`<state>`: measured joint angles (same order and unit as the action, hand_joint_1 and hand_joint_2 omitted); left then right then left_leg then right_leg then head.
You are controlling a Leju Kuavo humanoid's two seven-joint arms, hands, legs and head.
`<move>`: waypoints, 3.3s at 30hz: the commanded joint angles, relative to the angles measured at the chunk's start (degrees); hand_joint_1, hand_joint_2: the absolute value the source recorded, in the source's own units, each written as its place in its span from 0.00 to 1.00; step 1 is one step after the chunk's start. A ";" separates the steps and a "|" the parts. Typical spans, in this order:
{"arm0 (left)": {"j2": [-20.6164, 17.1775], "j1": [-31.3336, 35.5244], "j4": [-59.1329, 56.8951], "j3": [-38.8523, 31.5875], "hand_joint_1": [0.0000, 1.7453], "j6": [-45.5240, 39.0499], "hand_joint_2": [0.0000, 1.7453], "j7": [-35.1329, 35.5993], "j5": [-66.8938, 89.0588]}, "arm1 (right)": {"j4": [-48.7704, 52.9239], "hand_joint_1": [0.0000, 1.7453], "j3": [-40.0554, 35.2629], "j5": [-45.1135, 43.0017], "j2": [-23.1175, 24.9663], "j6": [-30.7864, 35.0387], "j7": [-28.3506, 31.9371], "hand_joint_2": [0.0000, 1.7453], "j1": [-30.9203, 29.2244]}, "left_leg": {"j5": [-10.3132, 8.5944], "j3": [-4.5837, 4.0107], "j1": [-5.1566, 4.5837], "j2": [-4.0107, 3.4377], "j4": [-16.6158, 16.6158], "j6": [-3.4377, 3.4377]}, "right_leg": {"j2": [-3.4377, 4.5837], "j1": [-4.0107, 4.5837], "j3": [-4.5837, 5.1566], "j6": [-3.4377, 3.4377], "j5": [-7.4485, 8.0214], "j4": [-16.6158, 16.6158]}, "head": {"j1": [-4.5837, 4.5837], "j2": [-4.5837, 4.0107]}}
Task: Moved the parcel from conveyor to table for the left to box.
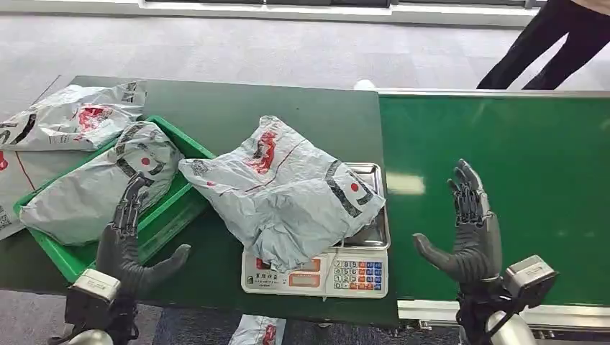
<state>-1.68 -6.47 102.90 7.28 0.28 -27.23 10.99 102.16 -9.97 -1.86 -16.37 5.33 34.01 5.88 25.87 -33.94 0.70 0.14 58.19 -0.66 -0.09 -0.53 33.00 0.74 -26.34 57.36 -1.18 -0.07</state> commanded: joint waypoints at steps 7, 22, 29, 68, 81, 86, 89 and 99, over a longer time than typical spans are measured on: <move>-1.50 1.84 -2.99 1.60 0.00 -1.91 1.00 2.11 2.74 | 6.39 0.00 8.35 2.83 7.45 7.18 5.99 1.00 2.46 | -0.04 0.08 -0.05 0.05 -0.13 0.03 | -0.06 -0.04 -0.07 -0.03 0.00 -0.08 | 0.00 0.00; -2.52 8.63 -6.94 8.84 0.00 -3.42 1.00 14.08 14.43 | 18.09 0.00 1.83 3.33 12.10 34.67 5.99 1.00 15.18 | -0.01 0.15 -0.06 0.35 -0.25 -0.06 | -0.35 -0.02 -0.08 -0.08 -0.18 -0.13 | -0.02 0.00; -2.52 8.63 -6.94 8.84 0.00 -3.42 1.00 14.08 14.43 | 18.09 0.00 1.83 3.33 12.10 34.67 5.99 1.00 15.18 | 0.08 0.19 -0.02 0.09 -0.16 -0.07 | -0.09 -0.04 -0.13 -0.06 -0.12 -0.04 | 0.00 0.00; 14.08 40.13 -44.57 34.08 0.00 3.67 1.00 31.37 44.39 | 12.04 0.00 -4.64 6.50 13.56 34.67 5.99 1.00 4.95 | -0.29 -0.23 -0.08 0.27 -0.03 0.09 | -0.25 -0.09 0.17 0.09 0.24 0.01 | 0.00 0.00; 15.61 40.79 -47.71 35.28 0.00 3.64 1.00 31.42 44.55 | 12.98 0.00 -4.59 5.19 11.96 34.67 5.99 1.00 4.98 | -0.29 -0.17 -0.15 0.04 -0.10 0.14 | 0.01 -0.15 0.20 0.14 0.32 -0.03 | 0.00 0.00; 15.61 40.79 -47.71 35.28 0.00 3.64 1.00 31.42 44.55 | 12.98 0.00 -4.59 5.19 11.96 34.67 5.99 1.00 4.98 | -0.31 -0.17 -0.17 0.00 -0.14 0.16 | 0.05 -0.16 0.22 0.13 0.34 -0.05 | 0.00 0.00; 15.61 40.79 -47.71 35.28 0.00 3.64 1.00 31.42 44.55 | 12.98 0.00 -4.59 5.19 11.96 34.67 5.99 1.00 4.98 | -0.30 -0.19 -0.15 0.01 -0.11 0.16 | 0.04 -0.15 0.22 0.13 0.34 -0.05 | 0.00 0.00; 15.61 40.79 -47.71 35.28 0.00 3.64 1.00 31.42 44.55 | 12.98 0.00 -4.59 5.19 11.96 34.67 5.99 1.00 4.98 | -0.29 -0.19 -0.15 0.00 -0.10 0.14 | 0.06 -0.16 0.23 0.13 0.32 -0.03 | 0.00 0.00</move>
<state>15.26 31.40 58.51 39.19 3.52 4.02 55.36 117.70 -13.22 3.61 -4.59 39.93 40.09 12.09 25.58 -34.23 0.54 0.18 58.17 -0.52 -0.06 -0.71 33.32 0.92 -26.02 57.42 -1.18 -0.07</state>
